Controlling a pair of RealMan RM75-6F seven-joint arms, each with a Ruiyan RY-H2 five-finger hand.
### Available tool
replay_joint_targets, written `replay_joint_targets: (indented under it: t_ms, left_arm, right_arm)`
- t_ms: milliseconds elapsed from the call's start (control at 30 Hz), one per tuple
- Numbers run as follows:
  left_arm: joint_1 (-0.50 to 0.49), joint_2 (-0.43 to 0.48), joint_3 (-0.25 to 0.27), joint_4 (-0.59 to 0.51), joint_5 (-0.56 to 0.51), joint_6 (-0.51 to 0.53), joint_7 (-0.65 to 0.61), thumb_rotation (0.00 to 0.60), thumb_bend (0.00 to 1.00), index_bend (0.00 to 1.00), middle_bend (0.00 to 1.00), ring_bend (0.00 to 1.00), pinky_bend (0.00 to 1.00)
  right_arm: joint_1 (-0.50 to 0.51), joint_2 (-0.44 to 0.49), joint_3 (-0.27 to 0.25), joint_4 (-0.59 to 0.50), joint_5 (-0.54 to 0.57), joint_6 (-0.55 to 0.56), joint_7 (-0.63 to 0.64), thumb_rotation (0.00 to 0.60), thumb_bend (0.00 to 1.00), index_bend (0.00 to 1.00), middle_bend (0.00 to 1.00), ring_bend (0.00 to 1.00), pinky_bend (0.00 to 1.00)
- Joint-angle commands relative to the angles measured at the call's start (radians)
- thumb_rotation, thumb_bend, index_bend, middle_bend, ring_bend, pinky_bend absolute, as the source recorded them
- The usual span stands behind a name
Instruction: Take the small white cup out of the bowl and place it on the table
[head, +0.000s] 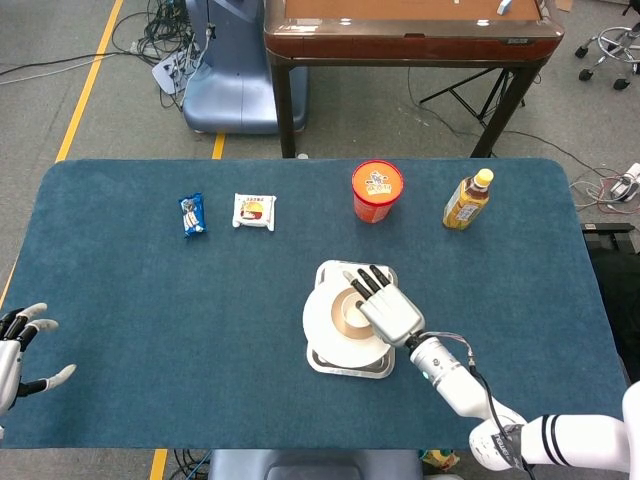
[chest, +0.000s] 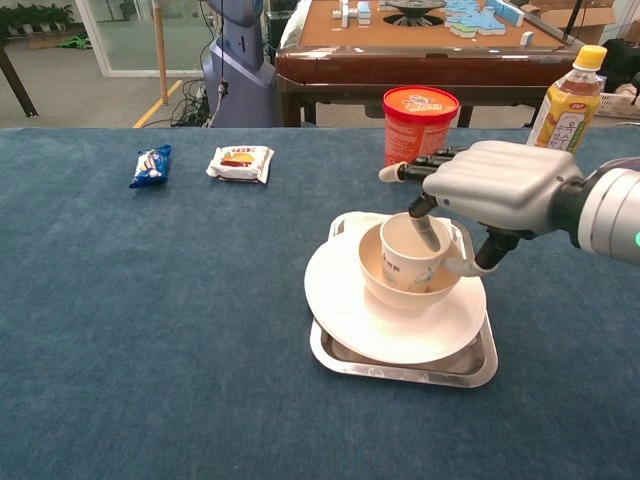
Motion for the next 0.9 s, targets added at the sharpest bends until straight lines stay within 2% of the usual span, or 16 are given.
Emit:
replay_joint_targets:
  t_ms: [33,533,900]
  left_arm:
    - [0.0,0.0,0.0,-0.001,0.0,0.0,0.001,0.6,0.03,0.36,0.21,0.15,0.43]
    - [0.001,0.002,-0.001,-0.003,-0.001,0.0,-0.001,0.6,0.03,0.36,0.21,0.15,0.43]
    - [0.0,0.001,-0.001,0.0,-0.003,-0.002,0.001,0.6,0.03,0.36,0.21,0.15,0.43]
  right_arm:
    - [0.001,0.0,-0.002,0.0,-0.001,0.001,0.001,0.6,0.41,0.54,0.0,0.0,0.01]
    - [0.003,-0.004,-0.005,-0.001,-0.002,0.016,0.001,0.6,0.41,0.61,0.0,0.0,0.01]
    - [0.012,0.021,0.002,-0.027,0.004,0.025,-0.015,0.6,0.41,0.62,0.0,0.0,0.01]
